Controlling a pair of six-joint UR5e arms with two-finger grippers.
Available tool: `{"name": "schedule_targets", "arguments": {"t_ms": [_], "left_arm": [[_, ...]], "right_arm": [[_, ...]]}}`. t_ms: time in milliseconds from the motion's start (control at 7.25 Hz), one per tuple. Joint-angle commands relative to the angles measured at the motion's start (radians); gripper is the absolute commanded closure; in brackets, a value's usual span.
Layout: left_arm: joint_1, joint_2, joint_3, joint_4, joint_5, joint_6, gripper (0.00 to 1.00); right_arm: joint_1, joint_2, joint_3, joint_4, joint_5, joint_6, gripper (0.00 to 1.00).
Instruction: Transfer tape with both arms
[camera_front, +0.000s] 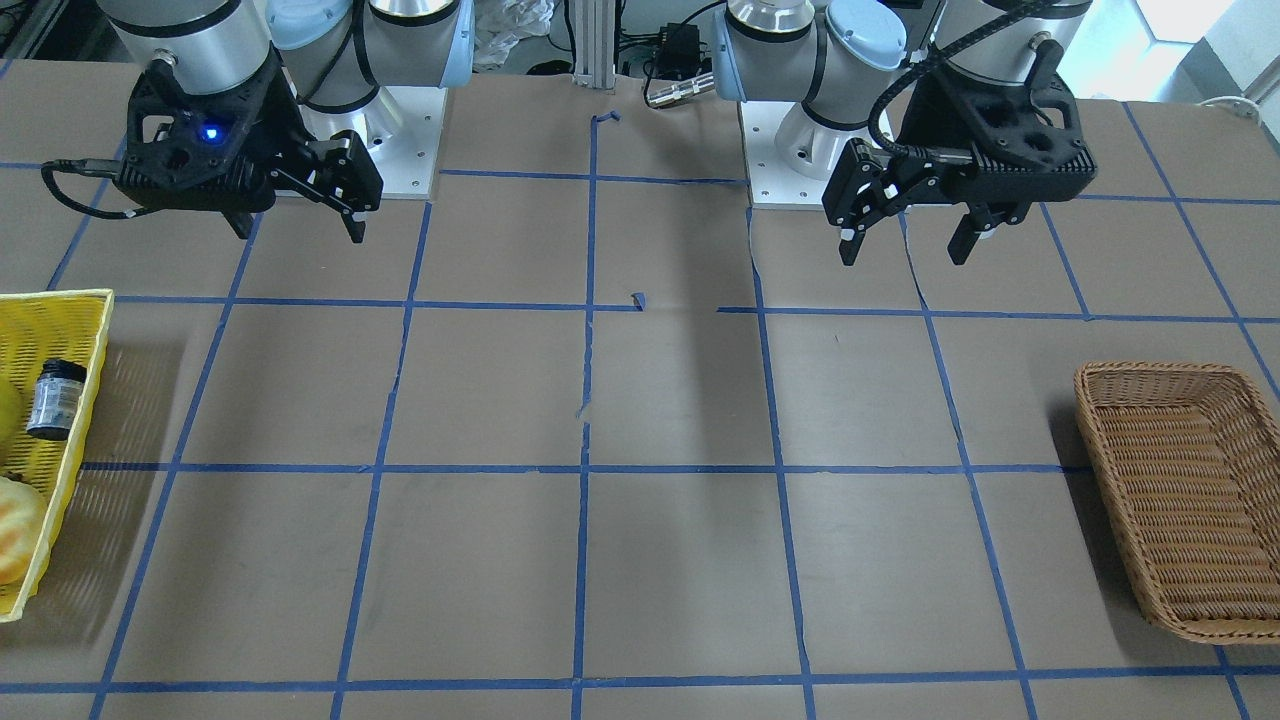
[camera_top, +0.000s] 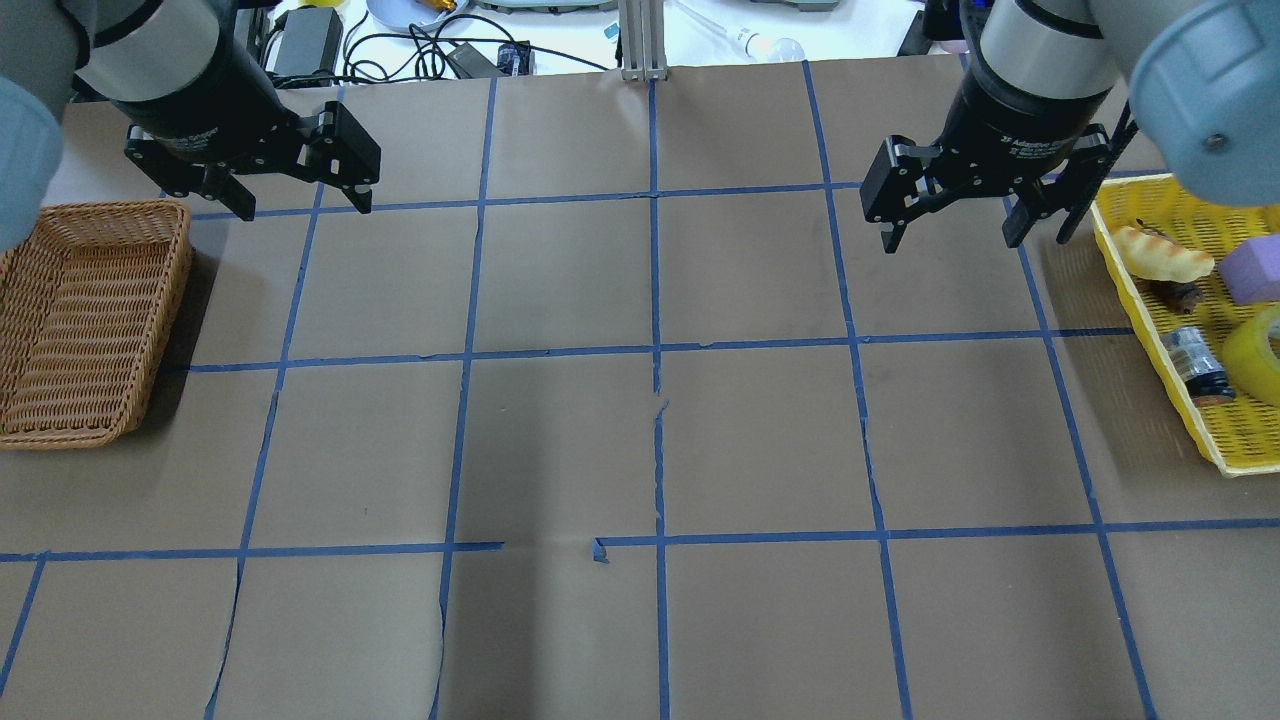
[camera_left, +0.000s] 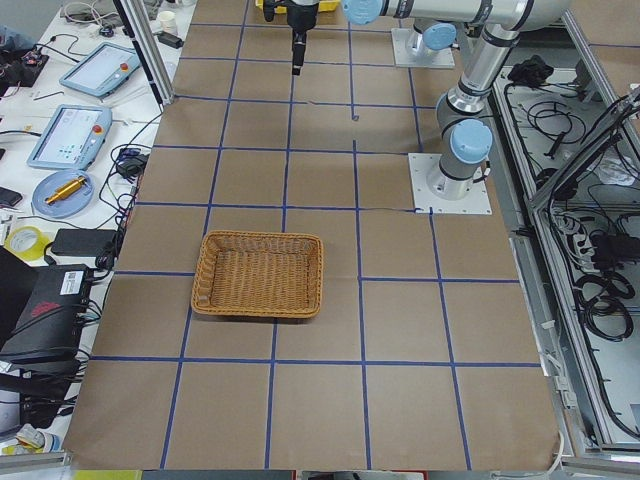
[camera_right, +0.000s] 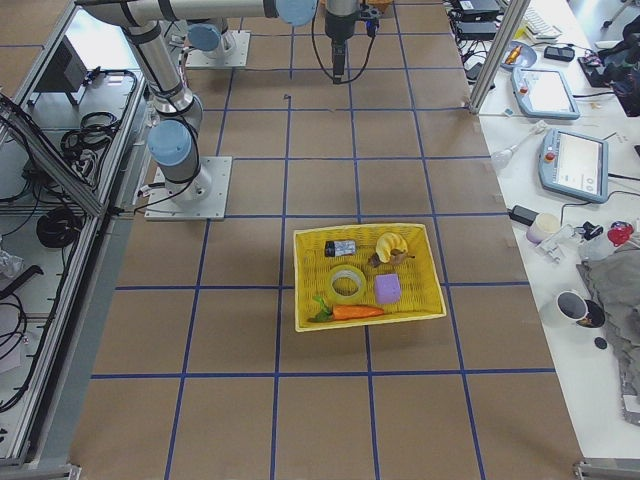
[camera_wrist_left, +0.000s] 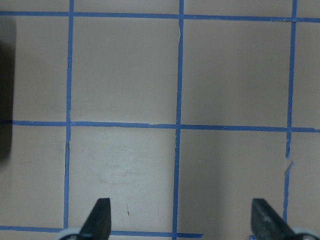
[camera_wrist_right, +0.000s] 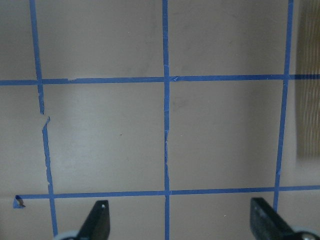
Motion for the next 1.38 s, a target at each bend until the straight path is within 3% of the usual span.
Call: {"name": "schedule_targets", "arguments": {"t_ms": [0,1241], "left_arm": [[0.0,0.0,0.0,0.0,0.0,0.0,0.0],[-0.002,0.0,-0.002,0.015,0.0,0.003,0.0]], "right_arm": [[0.0,-0.001,0.001,-0.004,0.013,-0.002,0.0],[0.002,-0.001,0.002,0.007,-0.004,-0.003,0.0]]}}
